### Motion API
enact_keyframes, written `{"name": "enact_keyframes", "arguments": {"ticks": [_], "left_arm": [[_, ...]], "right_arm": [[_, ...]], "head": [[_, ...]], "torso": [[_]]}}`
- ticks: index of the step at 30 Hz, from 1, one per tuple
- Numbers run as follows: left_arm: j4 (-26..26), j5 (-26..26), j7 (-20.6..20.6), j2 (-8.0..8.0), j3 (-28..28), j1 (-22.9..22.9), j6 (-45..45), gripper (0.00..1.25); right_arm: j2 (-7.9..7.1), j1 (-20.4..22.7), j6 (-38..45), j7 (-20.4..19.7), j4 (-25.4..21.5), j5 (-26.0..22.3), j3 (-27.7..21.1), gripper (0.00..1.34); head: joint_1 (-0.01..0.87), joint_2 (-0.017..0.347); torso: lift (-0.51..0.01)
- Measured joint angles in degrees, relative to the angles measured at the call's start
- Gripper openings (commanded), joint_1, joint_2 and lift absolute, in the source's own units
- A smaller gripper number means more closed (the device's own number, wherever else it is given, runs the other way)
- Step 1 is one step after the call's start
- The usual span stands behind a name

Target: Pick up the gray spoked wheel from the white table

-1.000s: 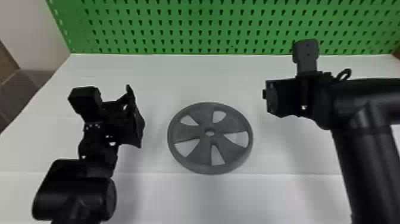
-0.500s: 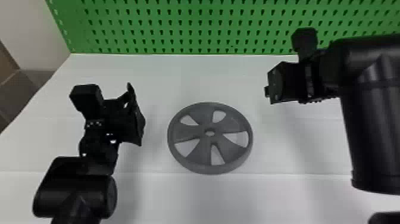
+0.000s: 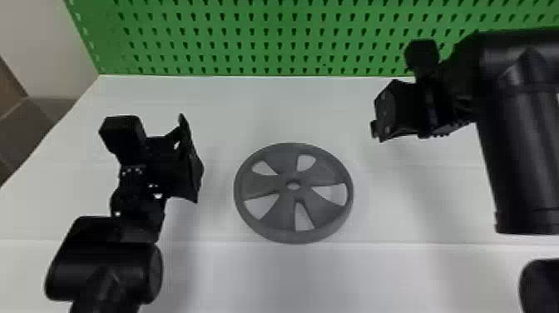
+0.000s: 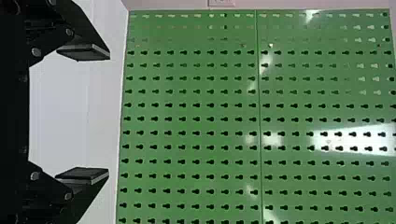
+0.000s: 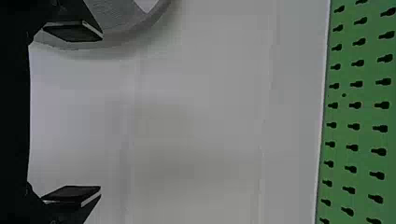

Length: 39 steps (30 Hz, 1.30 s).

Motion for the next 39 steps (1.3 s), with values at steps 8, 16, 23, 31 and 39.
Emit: {"name": "enact_keyframes", "arguments": {"ticks": [8,16,23,31,39], "left_arm": [[0.0,-0.22,0.0,0.26,-0.31,-0.18,0.3,0.88],[0.0,-0.49,0.0,0.48,-0.45,-0.38,0.49,0.88],[0.0,-0.64,0.0,0.92,-0.95,-0.74,0.75,0.88],[0.02,-0.9,0.0,1.16,-1.25,-0.92,1.1,0.88],[0.03,-1.3,0.0,1.58,-1.63,-1.21,1.39,0.88]], "right_arm": [[-0.34,-1.36,0.0,0.0,4.96,-1.42,1.0,1.2],[1.35,-0.12,0.0,0.0,5.91,-0.43,0.09,1.2],[1.36,-0.54,0.0,0.0,8.51,0.01,1.44,1.2],[1.87,-0.96,0.0,0.0,9.88,0.4,1.18,1.2],[3.47,-1.1,0.0,0.0,10.62,0.42,1.99,1.2]], "head": [[0.782,0.057],[0.782,0.057],[0.782,0.057],[0.782,0.057],[0.782,0.057]], "torso": [[-0.097],[-0.097],[-0.097],[-0.097],[-0.097]]}}
